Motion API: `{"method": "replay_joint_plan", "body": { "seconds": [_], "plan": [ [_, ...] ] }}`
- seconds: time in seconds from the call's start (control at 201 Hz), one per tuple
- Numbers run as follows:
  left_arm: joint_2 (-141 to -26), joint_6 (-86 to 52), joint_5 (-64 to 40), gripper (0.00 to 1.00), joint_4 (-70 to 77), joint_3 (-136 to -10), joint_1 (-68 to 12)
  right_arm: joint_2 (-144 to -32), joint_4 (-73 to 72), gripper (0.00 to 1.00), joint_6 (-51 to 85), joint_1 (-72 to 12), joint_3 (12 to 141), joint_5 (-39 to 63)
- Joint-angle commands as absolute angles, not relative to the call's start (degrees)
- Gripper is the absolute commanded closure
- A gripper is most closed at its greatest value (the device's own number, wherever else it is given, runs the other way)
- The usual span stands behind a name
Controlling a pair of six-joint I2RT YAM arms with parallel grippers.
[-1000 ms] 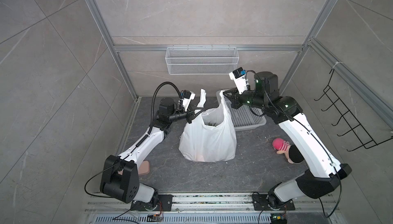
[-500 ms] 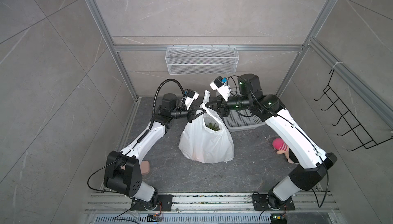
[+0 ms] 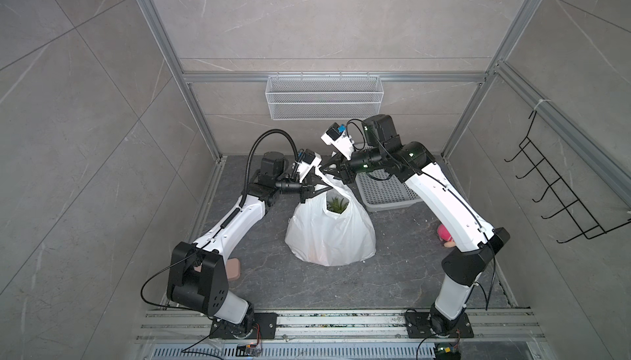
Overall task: Place the pineapple into a plastic bag & tie a knot
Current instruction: Cross the plastic bag at the center of the board.
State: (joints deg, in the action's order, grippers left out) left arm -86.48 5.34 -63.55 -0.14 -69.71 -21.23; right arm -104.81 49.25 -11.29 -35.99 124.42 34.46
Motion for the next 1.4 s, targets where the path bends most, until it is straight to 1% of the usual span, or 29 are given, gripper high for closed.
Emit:
{"method": "replay_joint_plan", "body": {
  "seconds": [0.0,0.144,0.294,0.533,0.637,0.782,0.906,1.091,1.225,1.265,1.285,1.335,1.355,1.399],
  "plan": [
    [-83.76,8.36,-68.63,0.9,-0.82,-71.61,-21.27,-106.47,51.04,1.0,-13.01,-36.14,126.84,30.92],
    [-84.11,8.04,-69.3,0.83,-1.16,-72.31,-21.19,-107.79,50.98,1.0,-12.44,-36.21,129.05,28.87],
    [-84.37,7.07,-69.6,0.78,-0.33,-72.69,-21.19,-107.93,50.4,1.0,-12.14,-36.34,129.12,28.34],
    [-84.11,4.68,-68.42,0.58,2.76,-72.36,-21.23,-107.01,49.8,1.0,-12.43,-36.91,127.72,28.7],
    [-84.71,1.88,-67.27,0.53,5.15,-72.57,-21.18,-106.76,49.74,1.0,-12.74,-37.24,127.32,30.13],
    [-85.04,0.91,-65.42,0.52,5.74,-72.64,-21.2,-106.53,50.02,1.0,-13.42,-37.6,126.95,30.9],
    [-84.73,0.4,-65.37,0.52,7.11,-71.93,-21.18,-106.31,50.05,1.0,-13.62,-37.64,126.43,31.03],
    [-83.61,-0.61,-65.5,0.49,9.84,-70.72,-21.09,-105.75,50.28,1.0,-14.41,-37.66,125.35,30.34],
    [-83.58,-0.54,-65.38,0.49,10.07,-70.75,-21.09,-105.56,49.77,1.0,-13.99,-37.66,125.32,30.31],
    [-83.8,-0.64,-65.59,0.52,10.28,-70.8,-21.1,-105.64,49.54,1.0,-13.84,-37.69,125.37,30.32],
    [-83.91,-0.73,-65.78,0.55,10.36,-70.84,-21.12,-105.71,49.44,1.0,-13.74,-37.7,125.5,30.32],
    [-84.19,-0.95,-65.77,0.71,10.33,-71.09,-21.09,-105.81,49.32,1.0,-13.58,-37.68,125.75,30.23],
    [-84.34,-1.02,-65.87,0.75,10.29,-71.18,-21.09,-105.86,49.31,1.0,-13.52,-37.7,125.85,30.23],
    [-84.46,-0.78,-66.13,0.79,10.12,-71.19,-21.14,-105.91,49.02,1.0,-13.14,-37.7,125.95,30.11]
  ]
}}
